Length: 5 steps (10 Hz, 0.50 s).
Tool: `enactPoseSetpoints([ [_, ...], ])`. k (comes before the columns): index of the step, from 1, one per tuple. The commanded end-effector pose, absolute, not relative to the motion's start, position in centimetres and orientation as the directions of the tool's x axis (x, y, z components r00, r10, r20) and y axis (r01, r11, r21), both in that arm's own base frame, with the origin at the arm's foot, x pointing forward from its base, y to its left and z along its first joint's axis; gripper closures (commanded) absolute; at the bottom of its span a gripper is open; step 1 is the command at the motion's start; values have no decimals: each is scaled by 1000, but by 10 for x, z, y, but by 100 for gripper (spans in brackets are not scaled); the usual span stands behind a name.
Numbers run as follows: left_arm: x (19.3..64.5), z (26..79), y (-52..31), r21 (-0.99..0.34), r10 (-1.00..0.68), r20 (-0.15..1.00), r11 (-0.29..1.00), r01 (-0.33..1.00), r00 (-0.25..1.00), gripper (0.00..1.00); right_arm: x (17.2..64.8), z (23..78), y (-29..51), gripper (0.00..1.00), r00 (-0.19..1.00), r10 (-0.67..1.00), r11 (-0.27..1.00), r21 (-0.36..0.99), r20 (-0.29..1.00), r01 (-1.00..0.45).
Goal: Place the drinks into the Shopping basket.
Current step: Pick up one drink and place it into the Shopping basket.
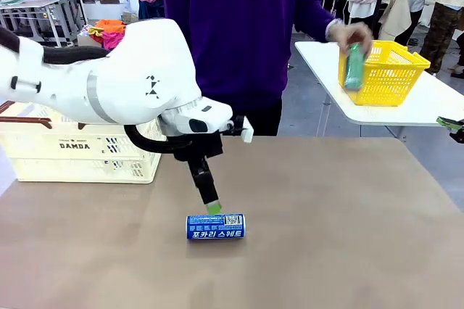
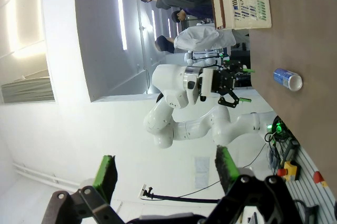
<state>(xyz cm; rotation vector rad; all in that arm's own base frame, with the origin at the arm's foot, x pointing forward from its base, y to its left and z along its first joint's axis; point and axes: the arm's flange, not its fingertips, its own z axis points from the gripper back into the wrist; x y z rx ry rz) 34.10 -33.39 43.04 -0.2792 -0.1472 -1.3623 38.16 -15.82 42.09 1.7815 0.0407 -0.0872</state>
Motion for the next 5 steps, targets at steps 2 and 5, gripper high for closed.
enactPoseSetpoints([
  [2, 338, 420, -332, -199, -933, 183, 273, 941, 309, 0, 382, 426, -161, 0, 995, -23, -225, 970, -96, 88],
  [5, 375, 494, -247, -143, -892, 443, 34, 989, 94, 0, 382, 426, -161, 0, 995, -23, -225, 970, -96, 88],
])
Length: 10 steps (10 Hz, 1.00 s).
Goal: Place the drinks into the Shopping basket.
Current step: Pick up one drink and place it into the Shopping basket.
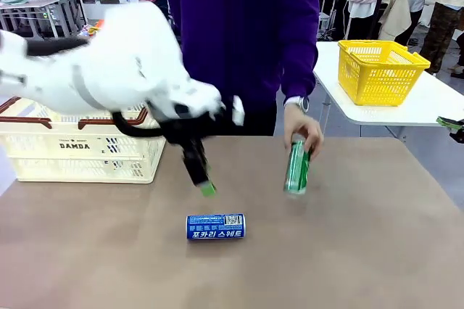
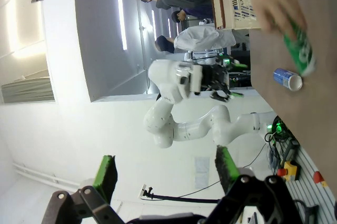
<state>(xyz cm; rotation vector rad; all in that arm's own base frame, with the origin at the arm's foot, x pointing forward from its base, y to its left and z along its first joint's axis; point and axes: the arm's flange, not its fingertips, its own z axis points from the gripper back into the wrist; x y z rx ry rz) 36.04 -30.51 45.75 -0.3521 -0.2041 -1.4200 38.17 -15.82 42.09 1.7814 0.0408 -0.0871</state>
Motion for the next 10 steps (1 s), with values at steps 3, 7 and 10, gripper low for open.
enactPoseSetpoints([
  [3, 363, 575, -94, -133, -842, 536, -145, 980, -52, 0, 382, 426, -161, 0, 995, -23, -225, 970, -96, 88],
  [7, 288, 584, 31, 33, -697, 709, -124, 992, -110, 0, 382, 426, -161, 0, 995, -23, -225, 970, -96, 88],
  [10, 288, 572, 0, -38, -697, 717, -77, 996, -26, 0, 382, 426, -161, 0, 995, -23, -225, 970, -96, 88],
])
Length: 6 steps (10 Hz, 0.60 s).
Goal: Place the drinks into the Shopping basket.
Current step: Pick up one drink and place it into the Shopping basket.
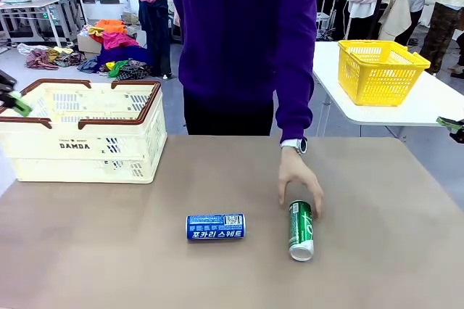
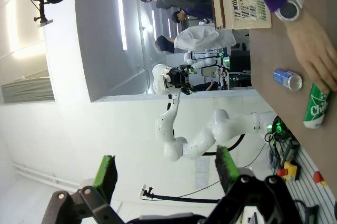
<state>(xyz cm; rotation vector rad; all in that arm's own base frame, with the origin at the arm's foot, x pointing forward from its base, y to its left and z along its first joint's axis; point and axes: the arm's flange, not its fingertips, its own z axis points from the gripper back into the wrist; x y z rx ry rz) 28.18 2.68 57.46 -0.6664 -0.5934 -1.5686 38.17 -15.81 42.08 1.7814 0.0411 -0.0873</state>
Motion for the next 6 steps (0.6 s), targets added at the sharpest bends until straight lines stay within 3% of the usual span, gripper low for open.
enactPoseSetpoints([
  [1, 294, 571, -37, -101, -707, 706, -67, 993, 24, 0, 382, 426, -161, 0, 995, -23, -225, 970, -96, 88],
  [3, 307, 559, -134, -154, -814, 581, -128, 980, -15, 0, 382, 426, -161, 0, 995, -23, -225, 970, -96, 88],
  [6, 318, 521, -240, -120, -913, 407, -61, 991, -7, 0, 382, 426, -161, 0, 995, -23, -225, 970, -96, 88],
])
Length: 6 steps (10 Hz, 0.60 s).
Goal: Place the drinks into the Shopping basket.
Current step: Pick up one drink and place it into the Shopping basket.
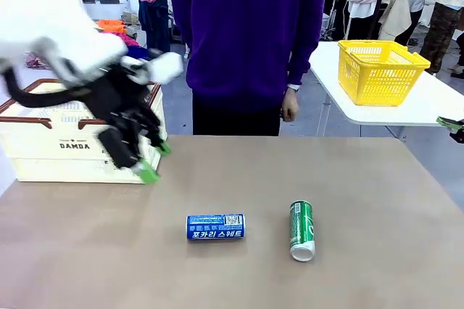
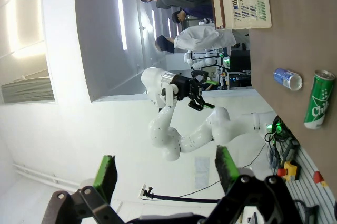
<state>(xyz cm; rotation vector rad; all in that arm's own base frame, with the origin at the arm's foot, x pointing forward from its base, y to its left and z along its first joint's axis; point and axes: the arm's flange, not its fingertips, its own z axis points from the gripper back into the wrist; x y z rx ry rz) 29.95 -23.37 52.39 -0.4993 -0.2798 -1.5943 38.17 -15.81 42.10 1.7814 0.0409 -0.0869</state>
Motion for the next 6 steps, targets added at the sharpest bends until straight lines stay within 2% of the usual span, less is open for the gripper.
enactPoseSetpoints([
  [1, 317, 502, -269, -144, -920, 379, -166, 976, -100, 0, 382, 426, -161, 0, 995, -23, -225, 970, -96, 88],
  [6, 322, 415, -339, -150, -903, 270, -383, 911, -335, 0, 382, 426, -161, 0, 995, -23, -225, 970, -96, 88],
])
